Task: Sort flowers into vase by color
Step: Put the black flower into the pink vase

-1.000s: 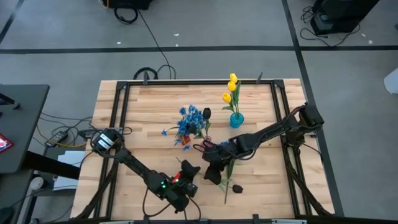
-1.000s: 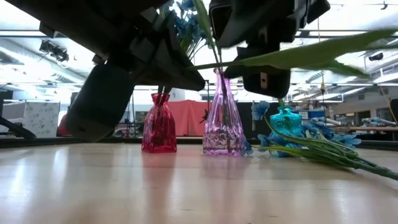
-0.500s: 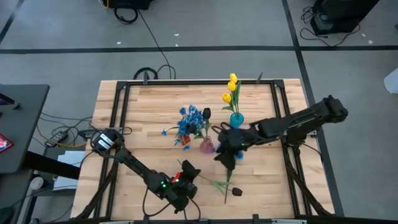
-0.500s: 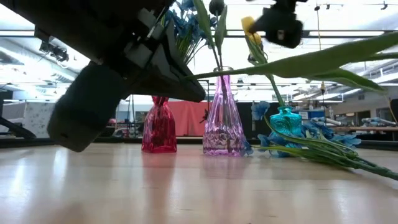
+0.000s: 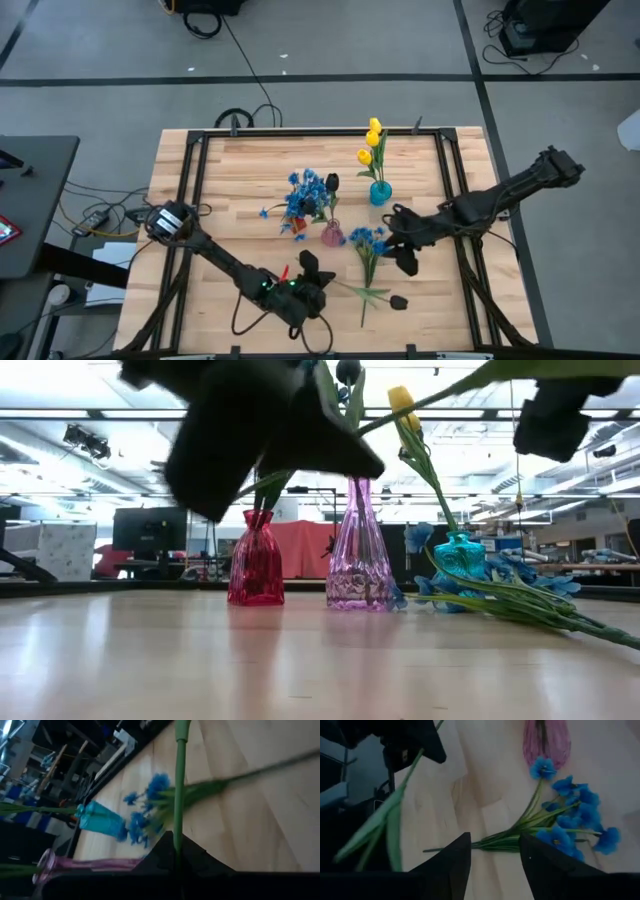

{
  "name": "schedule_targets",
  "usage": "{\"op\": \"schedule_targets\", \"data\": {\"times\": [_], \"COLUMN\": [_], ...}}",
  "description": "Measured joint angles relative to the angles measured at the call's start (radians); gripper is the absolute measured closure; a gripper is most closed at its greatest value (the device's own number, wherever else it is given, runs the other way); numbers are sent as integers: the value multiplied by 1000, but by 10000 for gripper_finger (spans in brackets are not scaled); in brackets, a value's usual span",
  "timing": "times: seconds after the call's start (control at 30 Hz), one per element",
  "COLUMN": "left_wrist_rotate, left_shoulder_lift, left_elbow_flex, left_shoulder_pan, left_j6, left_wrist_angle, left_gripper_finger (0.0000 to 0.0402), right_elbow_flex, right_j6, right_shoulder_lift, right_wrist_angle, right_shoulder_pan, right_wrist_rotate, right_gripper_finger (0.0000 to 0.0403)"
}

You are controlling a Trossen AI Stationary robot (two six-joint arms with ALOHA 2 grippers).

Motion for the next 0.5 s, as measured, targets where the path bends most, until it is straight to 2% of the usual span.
{"op": "schedule_targets", "data": {"times": [0.2, 0.33, 0.4, 0.5], "left_wrist_rotate": [46, 85, 87, 89], "left_shoulder_lift": [-14, -14, -14, -14], "left_elbow_flex": [0, 0, 0, 0], "left_shoulder_pan": [13, 13, 13, 16], "left_j6": [72, 84, 86, 95], "left_wrist_angle": [163, 316, 395, 539], "left_gripper_finger": [394, 394, 394, 394], "right_elbow_flex": [-123, -151, -151, -152], "right_j6": [-48, -95, -149, -320], "right_shoulder_lift": [-98, -119, -124, -120], "right_wrist_angle": [144, 215, 249, 369], "right_shoulder_pan": [103, 172, 206, 254], "right_wrist_rotate": [95, 135, 176, 239], "right_gripper_finger": [239, 241, 242, 242]}}
